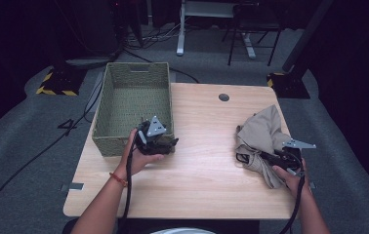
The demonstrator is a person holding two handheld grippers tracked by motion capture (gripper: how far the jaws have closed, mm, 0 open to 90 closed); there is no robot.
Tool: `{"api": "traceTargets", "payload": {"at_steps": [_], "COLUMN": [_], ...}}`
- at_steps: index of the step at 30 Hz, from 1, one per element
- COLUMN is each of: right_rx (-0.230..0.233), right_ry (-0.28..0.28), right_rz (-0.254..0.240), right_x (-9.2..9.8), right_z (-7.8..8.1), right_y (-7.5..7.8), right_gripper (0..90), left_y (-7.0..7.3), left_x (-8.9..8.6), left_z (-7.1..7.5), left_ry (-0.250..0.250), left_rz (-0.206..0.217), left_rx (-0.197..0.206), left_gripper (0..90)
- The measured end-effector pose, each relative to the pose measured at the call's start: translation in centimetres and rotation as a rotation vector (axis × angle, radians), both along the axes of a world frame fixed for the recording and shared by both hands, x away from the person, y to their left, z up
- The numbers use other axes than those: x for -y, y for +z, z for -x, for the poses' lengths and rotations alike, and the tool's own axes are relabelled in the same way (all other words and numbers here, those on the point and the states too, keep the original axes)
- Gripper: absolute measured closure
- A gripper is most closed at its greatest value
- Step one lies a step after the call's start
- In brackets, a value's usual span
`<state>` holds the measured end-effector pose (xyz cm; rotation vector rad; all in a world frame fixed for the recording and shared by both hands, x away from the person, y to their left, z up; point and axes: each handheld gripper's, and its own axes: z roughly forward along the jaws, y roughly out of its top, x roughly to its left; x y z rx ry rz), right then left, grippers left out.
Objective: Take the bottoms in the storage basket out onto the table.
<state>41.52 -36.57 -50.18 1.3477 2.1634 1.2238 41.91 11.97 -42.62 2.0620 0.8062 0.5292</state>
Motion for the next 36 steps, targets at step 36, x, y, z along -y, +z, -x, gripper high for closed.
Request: {"api": "traceTargets", "payload": {"at_steps": [36], "right_rx": [-0.001], "right_ry": [0.001], "right_rz": [0.002], "right_x": [0.0], "right_z": [0.0], "right_y": [0.0], "right_gripper": [60.7], "left_y": [-0.2], "left_x": [-7.7], "left_z": [-0.9], "left_ry": [0.044], "left_rz": [-0.005], "left_rx": [-0.051], "left_gripper": [52.0]}}
